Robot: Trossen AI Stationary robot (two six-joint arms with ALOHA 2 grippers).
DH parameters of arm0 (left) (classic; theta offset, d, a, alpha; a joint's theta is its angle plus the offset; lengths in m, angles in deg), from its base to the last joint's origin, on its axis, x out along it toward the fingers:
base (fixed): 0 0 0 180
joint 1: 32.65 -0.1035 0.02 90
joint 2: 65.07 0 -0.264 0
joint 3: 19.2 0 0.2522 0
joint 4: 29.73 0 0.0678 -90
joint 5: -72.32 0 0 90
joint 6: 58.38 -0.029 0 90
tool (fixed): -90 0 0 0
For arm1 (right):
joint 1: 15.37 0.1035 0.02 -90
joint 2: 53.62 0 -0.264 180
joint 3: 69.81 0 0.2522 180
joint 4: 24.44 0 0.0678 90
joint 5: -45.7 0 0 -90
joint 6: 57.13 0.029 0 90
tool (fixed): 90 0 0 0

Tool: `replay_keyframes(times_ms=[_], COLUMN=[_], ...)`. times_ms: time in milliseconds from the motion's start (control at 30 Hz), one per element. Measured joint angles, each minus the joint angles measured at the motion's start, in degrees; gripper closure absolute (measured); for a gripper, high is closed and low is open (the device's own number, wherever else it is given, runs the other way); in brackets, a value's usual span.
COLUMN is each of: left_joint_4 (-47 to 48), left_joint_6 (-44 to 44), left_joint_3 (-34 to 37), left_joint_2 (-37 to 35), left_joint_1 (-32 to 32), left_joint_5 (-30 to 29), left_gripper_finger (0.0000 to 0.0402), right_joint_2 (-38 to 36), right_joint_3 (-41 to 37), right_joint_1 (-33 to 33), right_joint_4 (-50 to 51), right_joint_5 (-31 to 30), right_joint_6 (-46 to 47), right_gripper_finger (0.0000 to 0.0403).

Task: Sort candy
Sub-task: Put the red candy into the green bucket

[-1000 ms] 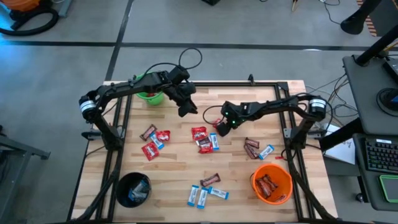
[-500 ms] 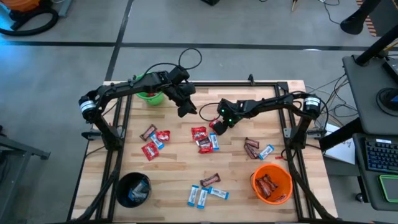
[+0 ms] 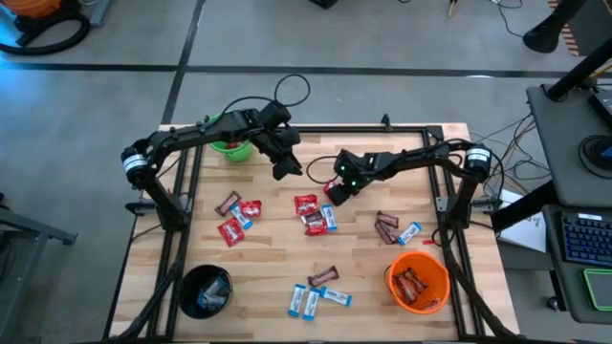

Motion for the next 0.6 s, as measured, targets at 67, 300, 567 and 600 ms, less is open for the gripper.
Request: replay_keyframes(times_ms=[67, 300, 567, 600], left_joint_4=[0.0, 1.1, 1.4, 1.4], left_joint_6=[-0.2, -0.8, -1.0, -1.0], left_joint_3=[0.0, 0.0, 0.0, 0.0], left_joint_2=[0.0, 0.0, 0.0, 0.0], left_joint_1=[-0.1, -0.2, -0.3, -0.3], left_joint_5=[0.0, 0.0, 0.0, 0.0], left_gripper_finger=[0.0259, 0.0259, 0.0259, 0.0259], right_joint_2=[0.0, 0.0, -0.6, -0.8], right_joint_3=[0.0, 0.0, -0.1, -0.1], right_joint_1=[-0.1, -0.3, -0.4, -0.4], right_joint_4=[0.1, 0.3, 0.4, 0.4], right_joint_5=[0.1, 0.1, 0.2, 0.2], right_joint_6=[0.0, 0.0, 0.4, 0.4], right_gripper_finger=[0.0349, 0.0372, 0.0375, 0.0375])
